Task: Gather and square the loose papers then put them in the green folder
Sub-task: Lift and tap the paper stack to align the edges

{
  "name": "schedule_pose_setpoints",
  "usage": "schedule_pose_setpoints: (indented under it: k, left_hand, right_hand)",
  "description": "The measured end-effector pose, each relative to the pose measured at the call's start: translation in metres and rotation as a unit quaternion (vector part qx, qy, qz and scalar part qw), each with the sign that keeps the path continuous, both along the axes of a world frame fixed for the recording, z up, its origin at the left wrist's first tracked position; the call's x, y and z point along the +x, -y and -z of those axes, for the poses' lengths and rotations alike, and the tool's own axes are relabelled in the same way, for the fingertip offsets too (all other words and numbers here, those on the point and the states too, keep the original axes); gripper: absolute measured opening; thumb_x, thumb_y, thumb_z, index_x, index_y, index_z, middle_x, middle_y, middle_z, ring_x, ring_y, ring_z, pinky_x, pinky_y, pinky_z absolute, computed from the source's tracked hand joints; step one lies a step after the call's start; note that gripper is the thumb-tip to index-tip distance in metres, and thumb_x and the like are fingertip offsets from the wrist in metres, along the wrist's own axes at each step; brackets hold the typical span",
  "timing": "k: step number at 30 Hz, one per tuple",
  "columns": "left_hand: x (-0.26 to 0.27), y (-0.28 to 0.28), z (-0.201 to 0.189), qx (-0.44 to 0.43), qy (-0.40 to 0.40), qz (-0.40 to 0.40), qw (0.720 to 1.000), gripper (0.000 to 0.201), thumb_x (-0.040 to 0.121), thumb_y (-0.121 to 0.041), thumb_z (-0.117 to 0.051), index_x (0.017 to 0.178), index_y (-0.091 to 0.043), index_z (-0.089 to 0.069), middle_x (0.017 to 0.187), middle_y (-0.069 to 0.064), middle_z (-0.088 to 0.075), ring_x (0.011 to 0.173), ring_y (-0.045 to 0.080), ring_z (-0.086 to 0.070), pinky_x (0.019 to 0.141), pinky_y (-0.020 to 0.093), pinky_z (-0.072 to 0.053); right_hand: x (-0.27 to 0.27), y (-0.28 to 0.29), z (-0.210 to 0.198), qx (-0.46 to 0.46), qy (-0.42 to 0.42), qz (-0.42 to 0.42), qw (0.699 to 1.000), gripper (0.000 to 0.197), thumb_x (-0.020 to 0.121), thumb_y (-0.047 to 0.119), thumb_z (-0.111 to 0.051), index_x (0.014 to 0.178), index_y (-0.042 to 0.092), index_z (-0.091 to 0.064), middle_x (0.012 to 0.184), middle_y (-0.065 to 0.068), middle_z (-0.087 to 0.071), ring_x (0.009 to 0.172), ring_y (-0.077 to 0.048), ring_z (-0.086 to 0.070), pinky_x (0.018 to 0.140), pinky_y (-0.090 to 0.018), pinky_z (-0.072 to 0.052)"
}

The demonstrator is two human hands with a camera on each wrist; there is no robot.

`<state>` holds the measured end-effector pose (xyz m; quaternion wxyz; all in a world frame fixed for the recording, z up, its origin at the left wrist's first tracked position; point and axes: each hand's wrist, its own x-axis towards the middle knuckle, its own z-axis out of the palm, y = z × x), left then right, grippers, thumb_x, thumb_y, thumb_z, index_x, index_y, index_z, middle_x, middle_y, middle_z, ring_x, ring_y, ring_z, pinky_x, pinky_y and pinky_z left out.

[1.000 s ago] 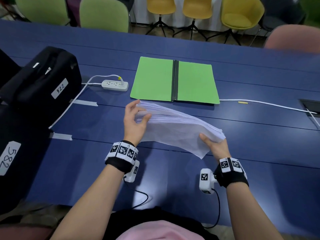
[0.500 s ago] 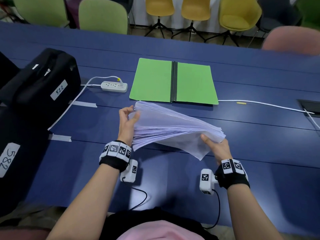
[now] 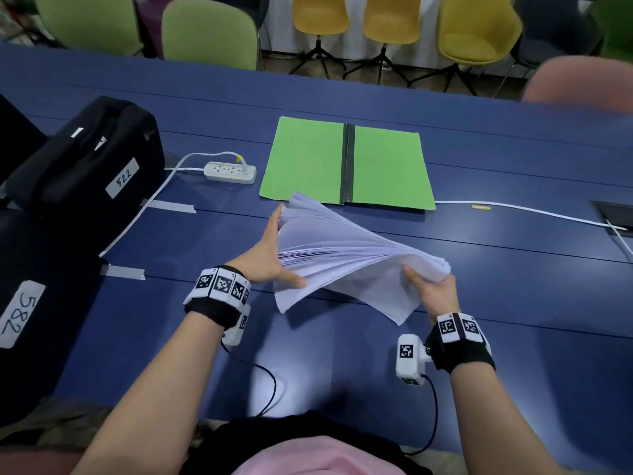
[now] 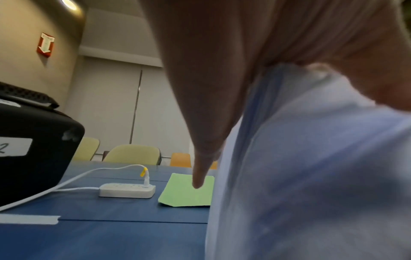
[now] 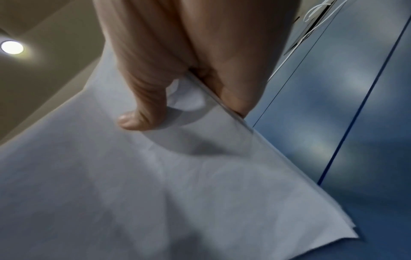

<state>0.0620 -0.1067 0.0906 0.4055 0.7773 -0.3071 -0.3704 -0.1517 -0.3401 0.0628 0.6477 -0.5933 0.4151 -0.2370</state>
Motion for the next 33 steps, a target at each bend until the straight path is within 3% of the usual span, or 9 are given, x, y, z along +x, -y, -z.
schedule_pose_setpoints:
  k: [4, 10, 14, 17, 20, 22, 27, 31, 33]
  left_hand:
    - [0.006, -0.013, -0.005, 0.004, -0.016, 0.052, 0.999, 0.148, 0.051, -0.031, -0.092, 0.147, -0.034, 0.02, 0.149, -0.024, -0.009, 0.139, -0.002, -0.016, 0.118, 0.027, -0.014]
    - [-0.001, -0.006, -0.007, -0.041, -0.034, 0.048, 0.997, 0.154, 0.034, -0.06, -0.088, 0.149, -0.031, 0.011, 0.154, -0.017, -0.013, 0.144, 0.005, -0.019, 0.12, 0.037, -0.018]
    - [0.002, -0.008, 0.004, -0.094, -0.119, 0.072, 0.986, 0.136, 0.052, -0.024, -0.082, 0.149, -0.031, 0.013, 0.158, -0.011, -0.012, 0.146, 0.008, -0.019, 0.12, 0.047, -0.02]
    - [0.001, -0.021, 0.015, -0.098, -0.197, 0.085, 0.972, 0.137, 0.05, -0.021, -0.085, 0.15, -0.029, 0.008, 0.157, -0.008, -0.018, 0.143, 0.003, -0.025, 0.118, 0.035, -0.027]
    - [-0.003, -0.018, 0.023, -0.103, -0.162, -0.03, 0.981, 0.153, 0.03, -0.051, -0.093, 0.151, -0.02, -0.006, 0.154, 0.001, -0.027, 0.142, 0.007, -0.029, 0.119, 0.029, -0.023]
    - [-0.002, -0.014, 0.021, -0.142, -0.157, -0.103, 0.972, 0.151, 0.023, -0.051, -0.093, 0.149, -0.015, -0.019, 0.145, 0.001, -0.041, 0.137, 0.01, -0.035, 0.115, 0.024, -0.026]
    - [0.005, -0.006, -0.012, -0.195, -0.125, -0.17, 0.958, 0.089, 0.026, -0.045, -0.095, 0.106, -0.019, -0.065, 0.106, -0.002, -0.072, 0.103, 0.016, -0.067, 0.09, 0.03, -0.055]
    - [0.0, 0.006, -0.041, -0.251, -0.079, -0.218, 0.94, 0.03, 0.067, -0.023, -0.083, 0.092, -0.025, -0.067, 0.086, -0.013, -0.075, 0.081, -0.002, -0.07, 0.078, 0.024, -0.055]
    - [-0.006, 0.011, -0.041, -0.262, -0.06, -0.248, 0.931, 0.021, 0.079, -0.012, -0.074, 0.091, -0.027, -0.066, 0.091, -0.011, -0.072, 0.079, -0.003, -0.069, 0.077, 0.023, -0.056]
  right_hand:
    - [-0.001, 0.006, -0.013, -0.026, 0.007, 0.023, 0.999, 0.013, 0.081, 0.008, -0.071, 0.076, 0.019, -0.066, 0.061, 0.014, -0.07, 0.054, 0.004, -0.064, 0.054, -0.015, -0.053]
    - [0.0, 0.015, -0.047, -0.042, 0.026, 0.008, 0.999, 0.01, 0.082, 0.007, -0.07, 0.076, 0.014, -0.068, 0.062, 0.012, -0.072, 0.057, -0.008, -0.067, 0.059, -0.025, -0.057]
    - [0.002, 0.022, -0.068, -0.105, 0.013, -0.003, 0.994, 0.015, 0.081, 0.006, -0.07, 0.074, 0.019, -0.067, 0.06, 0.012, -0.069, 0.055, -0.003, -0.063, 0.065, -0.025, -0.053]
    - [-0.002, 0.024, -0.077, -0.126, 0.007, -0.027, 0.992, 0.016, 0.081, 0.007, -0.07, 0.072, 0.02, -0.068, 0.058, 0.012, -0.068, 0.062, -0.012, -0.061, 0.07, -0.031, -0.049]
    - [-0.005, 0.017, -0.087, -0.1, 0.038, -0.085, 0.991, 0.016, 0.08, 0.006, -0.071, 0.069, 0.017, -0.073, 0.059, 0.014, -0.07, 0.058, -0.005, -0.064, 0.065, -0.026, -0.053]
    - [-0.005, 0.012, -0.095, -0.08, 0.077, -0.126, 0.986, 0.017, 0.075, 0.007, -0.07, 0.07, 0.022, -0.077, 0.065, 0.012, -0.073, 0.061, -0.002, -0.066, 0.062, -0.02, -0.054]
    - [0.0, 0.011, -0.101, -0.092, 0.125, -0.129, 0.979, 0.041, 0.085, -0.008, -0.058, 0.071, 0.026, -0.077, 0.067, 0.015, -0.072, 0.062, 0.002, -0.065, 0.06, -0.014, -0.052]
    - [0.007, 0.005, -0.093, -0.113, 0.154, -0.054, 0.98, 0.035, 0.085, -0.009, -0.058, 0.074, 0.022, -0.069, 0.064, 0.024, -0.07, 0.061, 0.01, -0.063, 0.061, -0.009, -0.049]
    - [0.008, 0.001, -0.082, -0.115, 0.156, -0.034, 0.98, 0.03, 0.084, -0.007, -0.061, 0.08, 0.023, -0.065, 0.068, 0.026, -0.07, 0.065, 0.012, -0.062, 0.065, -0.009, -0.049]
